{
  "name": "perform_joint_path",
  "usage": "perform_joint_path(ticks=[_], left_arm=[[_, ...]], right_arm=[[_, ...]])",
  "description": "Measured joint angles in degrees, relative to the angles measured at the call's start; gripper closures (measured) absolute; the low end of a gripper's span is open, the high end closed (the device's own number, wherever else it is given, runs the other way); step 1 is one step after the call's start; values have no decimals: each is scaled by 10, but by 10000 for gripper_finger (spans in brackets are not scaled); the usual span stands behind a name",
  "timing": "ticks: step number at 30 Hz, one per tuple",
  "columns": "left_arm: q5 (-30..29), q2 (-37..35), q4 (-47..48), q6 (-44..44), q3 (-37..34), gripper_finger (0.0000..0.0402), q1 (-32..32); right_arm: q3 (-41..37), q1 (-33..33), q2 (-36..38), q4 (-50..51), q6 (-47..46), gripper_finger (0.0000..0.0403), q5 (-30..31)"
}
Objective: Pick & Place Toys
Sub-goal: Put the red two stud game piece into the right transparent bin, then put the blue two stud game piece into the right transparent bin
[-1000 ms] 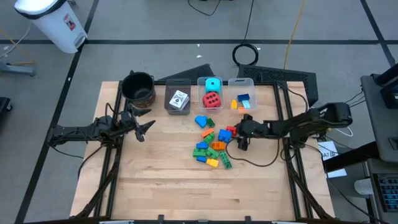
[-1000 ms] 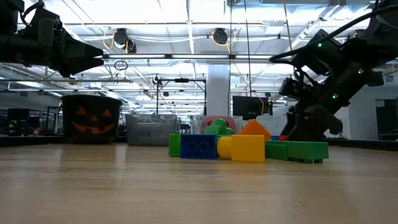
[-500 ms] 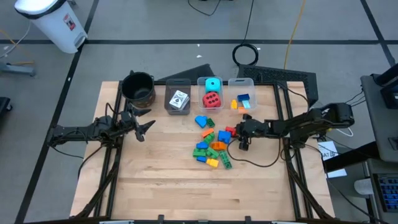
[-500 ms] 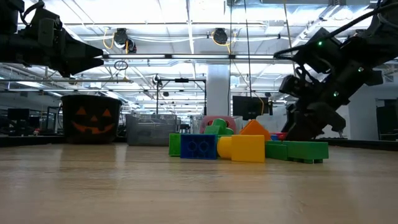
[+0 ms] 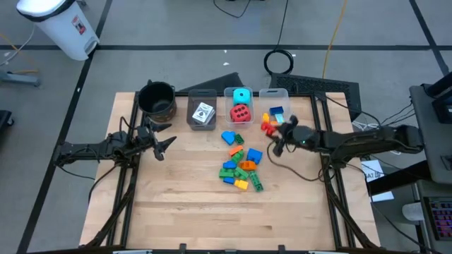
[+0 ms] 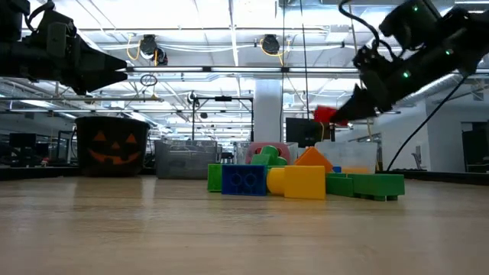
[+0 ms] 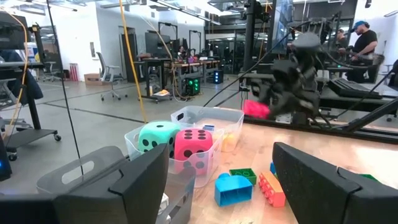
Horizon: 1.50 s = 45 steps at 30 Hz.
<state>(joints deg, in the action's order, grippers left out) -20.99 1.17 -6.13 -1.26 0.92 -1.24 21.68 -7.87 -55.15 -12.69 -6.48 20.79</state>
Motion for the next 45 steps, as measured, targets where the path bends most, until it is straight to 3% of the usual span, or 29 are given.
perform_joint_path(ticks=[4,9,16,21,25,36,40,45], left_arm=[[0,0,0,0,0,110,0],[0,0,0,0,0,110,0],[0,0,0,0,0,110,0],[0,0,0,0,0,110,0],[0,0,0,0,0,110,0],[0,0,0,0,0,110,0],[0,0,0,0,0,110,0],[0,0,0,0,0,110,0]], right_arm=[[32,-55,9,-4,-35,283,15],[71,-149,-32,-3,-48,276,14],[104,-270,-144,-3,-68,275,-104],[118,-302,-212,-30,-55,271,-106],[119,-307,-233,-71,-33,249,-105],[119,-292,-193,-72,-2,119,-107],[119,-252,-152,-77,3,97,-156],[119,-161,-110,-80,2,99,-233]])
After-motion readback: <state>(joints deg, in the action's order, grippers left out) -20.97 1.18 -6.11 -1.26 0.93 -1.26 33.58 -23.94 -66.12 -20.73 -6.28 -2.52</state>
